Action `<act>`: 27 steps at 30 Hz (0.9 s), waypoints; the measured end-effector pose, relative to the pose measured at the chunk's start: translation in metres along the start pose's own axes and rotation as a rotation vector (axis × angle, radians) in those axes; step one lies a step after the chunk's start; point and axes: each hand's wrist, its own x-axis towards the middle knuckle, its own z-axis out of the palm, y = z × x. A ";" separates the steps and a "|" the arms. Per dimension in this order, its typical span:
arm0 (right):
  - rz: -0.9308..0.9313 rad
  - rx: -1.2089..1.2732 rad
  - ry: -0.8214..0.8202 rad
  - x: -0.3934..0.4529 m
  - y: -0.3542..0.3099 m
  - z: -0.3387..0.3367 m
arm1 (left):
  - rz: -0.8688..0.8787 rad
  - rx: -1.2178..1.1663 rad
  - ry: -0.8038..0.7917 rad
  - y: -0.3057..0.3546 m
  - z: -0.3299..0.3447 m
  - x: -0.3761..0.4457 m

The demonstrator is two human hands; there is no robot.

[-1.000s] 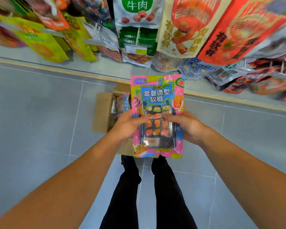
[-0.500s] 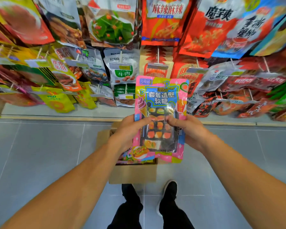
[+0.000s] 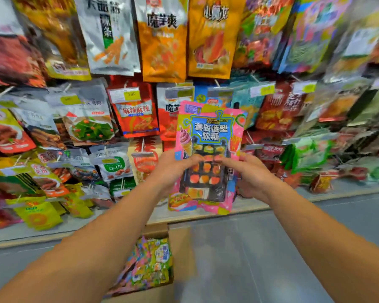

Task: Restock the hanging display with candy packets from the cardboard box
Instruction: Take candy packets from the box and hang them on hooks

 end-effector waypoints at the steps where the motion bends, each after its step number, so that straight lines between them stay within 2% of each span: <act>1: -0.036 -0.036 0.010 -0.005 -0.017 -0.021 | 0.035 0.013 0.020 0.017 0.020 0.004; 11: -0.275 -0.150 0.092 -0.024 -0.160 -0.147 | 0.213 0.071 0.125 0.151 0.116 0.040; 22: -0.661 -0.478 0.291 0.020 -0.322 -0.201 | 0.507 0.179 0.232 0.272 0.138 0.113; 27: -0.777 -0.563 0.374 0.040 -0.390 -0.202 | 0.603 0.125 0.252 0.318 0.144 0.157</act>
